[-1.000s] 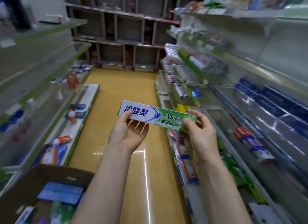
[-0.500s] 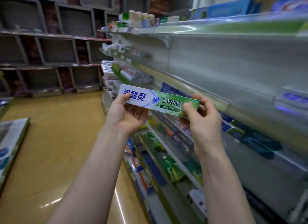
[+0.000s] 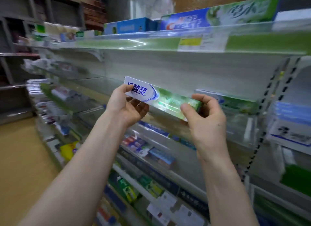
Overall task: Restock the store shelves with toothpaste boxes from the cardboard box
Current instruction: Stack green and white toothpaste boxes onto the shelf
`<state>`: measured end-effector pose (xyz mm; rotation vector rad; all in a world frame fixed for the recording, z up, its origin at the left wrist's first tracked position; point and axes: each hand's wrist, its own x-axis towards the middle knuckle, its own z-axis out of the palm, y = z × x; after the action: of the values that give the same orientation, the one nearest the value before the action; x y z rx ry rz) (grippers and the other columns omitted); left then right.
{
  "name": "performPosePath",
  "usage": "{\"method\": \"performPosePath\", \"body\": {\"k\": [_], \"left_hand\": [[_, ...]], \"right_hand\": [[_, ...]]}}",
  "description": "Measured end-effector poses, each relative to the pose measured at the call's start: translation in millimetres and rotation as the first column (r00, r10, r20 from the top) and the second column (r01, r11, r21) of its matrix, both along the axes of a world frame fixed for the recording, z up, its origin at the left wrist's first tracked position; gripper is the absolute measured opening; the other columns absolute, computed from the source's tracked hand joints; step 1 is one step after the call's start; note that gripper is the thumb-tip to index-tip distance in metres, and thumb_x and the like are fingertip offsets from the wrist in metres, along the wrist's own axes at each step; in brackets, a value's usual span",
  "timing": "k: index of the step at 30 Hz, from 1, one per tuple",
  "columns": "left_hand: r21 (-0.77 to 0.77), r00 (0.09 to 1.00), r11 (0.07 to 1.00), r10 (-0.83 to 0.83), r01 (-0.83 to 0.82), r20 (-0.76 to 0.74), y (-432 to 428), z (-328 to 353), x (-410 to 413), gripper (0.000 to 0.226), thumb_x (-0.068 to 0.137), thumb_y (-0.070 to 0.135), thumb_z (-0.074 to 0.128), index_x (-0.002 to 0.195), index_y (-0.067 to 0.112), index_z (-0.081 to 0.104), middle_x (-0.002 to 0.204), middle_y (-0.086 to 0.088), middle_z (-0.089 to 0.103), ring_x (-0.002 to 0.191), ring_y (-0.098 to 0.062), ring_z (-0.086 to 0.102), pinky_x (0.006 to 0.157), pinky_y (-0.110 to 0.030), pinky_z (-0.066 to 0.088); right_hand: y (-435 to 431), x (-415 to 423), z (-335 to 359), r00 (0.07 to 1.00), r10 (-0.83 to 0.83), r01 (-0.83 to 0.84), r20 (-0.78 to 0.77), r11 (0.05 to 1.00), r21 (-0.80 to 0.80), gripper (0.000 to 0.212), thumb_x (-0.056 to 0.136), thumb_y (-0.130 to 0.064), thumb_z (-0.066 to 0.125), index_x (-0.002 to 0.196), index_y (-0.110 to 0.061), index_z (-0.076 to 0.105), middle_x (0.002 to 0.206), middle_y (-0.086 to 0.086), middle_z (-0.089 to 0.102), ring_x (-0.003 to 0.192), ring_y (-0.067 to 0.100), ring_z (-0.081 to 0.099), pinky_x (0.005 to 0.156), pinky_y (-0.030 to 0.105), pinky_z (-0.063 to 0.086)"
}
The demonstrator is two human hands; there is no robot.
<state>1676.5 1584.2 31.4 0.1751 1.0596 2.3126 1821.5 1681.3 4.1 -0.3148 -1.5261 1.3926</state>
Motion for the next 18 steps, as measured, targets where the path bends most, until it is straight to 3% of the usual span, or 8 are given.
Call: {"method": "performPosePath", "body": {"k": [6,10,13,16,18], "left_hand": [[-0.049,0.989,0.989,-0.139,0.137,-0.039,56,16,-4,0.015,0.093,0.020,0.049,0.083,0.010,0.049,0.089,-0.014,0.056,0.076,-0.025,0.057,0.074,-0.033,0.047],[-0.010,0.954,0.954,-0.299,0.299,0.011,86,23,-16,0.016,0.087,0.023,0.061,0.086,0.009,0.054,0.088,-0.017,0.062,0.071,-0.028,0.064,0.056,-0.033,0.057],[-0.051,0.923,0.921,-0.385,0.385,0.002,104,25,-30,0.020,0.084,0.021,0.066,0.095,0.009,0.055,0.099,-0.020,0.063,0.082,-0.030,0.064,0.057,-0.038,0.059],[-0.061,0.890,0.888,-0.456,0.455,-0.010,119,25,-48,0.027,0.082,0.019,0.070,0.102,0.008,0.055,0.114,-0.019,0.062,0.099,-0.029,0.064,0.067,-0.037,0.059],[-0.158,0.881,0.876,-0.469,0.456,-0.059,129,25,-55,0.029,0.084,0.024,0.069,0.103,0.008,0.054,0.112,-0.018,0.060,0.103,-0.028,0.061,0.080,-0.037,0.057]], "right_hand": [[33,13,19,0.988,-0.107,0.106,0.108,0.994,0.016,0.028,0.082,-0.006,0.068,0.089,-0.028,0.052,0.072,-0.001,0.052,0.067,0.015,0.052,0.074,0.050,0.053],[53,17,38,0.948,-0.196,0.176,0.251,0.979,0.099,0.031,0.082,-0.010,0.070,0.096,-0.029,0.051,0.086,0.001,0.059,0.082,0.031,0.066,0.079,0.049,0.055],[69,14,55,0.844,-0.265,0.192,0.466,0.961,0.198,0.035,0.083,-0.019,0.072,0.110,-0.030,0.052,0.095,-0.010,0.053,0.087,0.028,0.067,0.083,0.045,0.056],[87,12,70,0.732,-0.314,0.173,0.605,0.944,0.281,0.050,0.081,-0.024,0.074,0.126,-0.028,0.052,0.116,-0.005,0.054,0.098,0.019,0.063,0.091,0.039,0.053],[98,14,78,0.672,-0.323,0.146,0.667,0.940,0.308,0.054,0.081,-0.025,0.074,0.130,-0.026,0.051,0.117,-0.003,0.058,0.099,0.015,0.062,0.090,0.034,0.053]]}}
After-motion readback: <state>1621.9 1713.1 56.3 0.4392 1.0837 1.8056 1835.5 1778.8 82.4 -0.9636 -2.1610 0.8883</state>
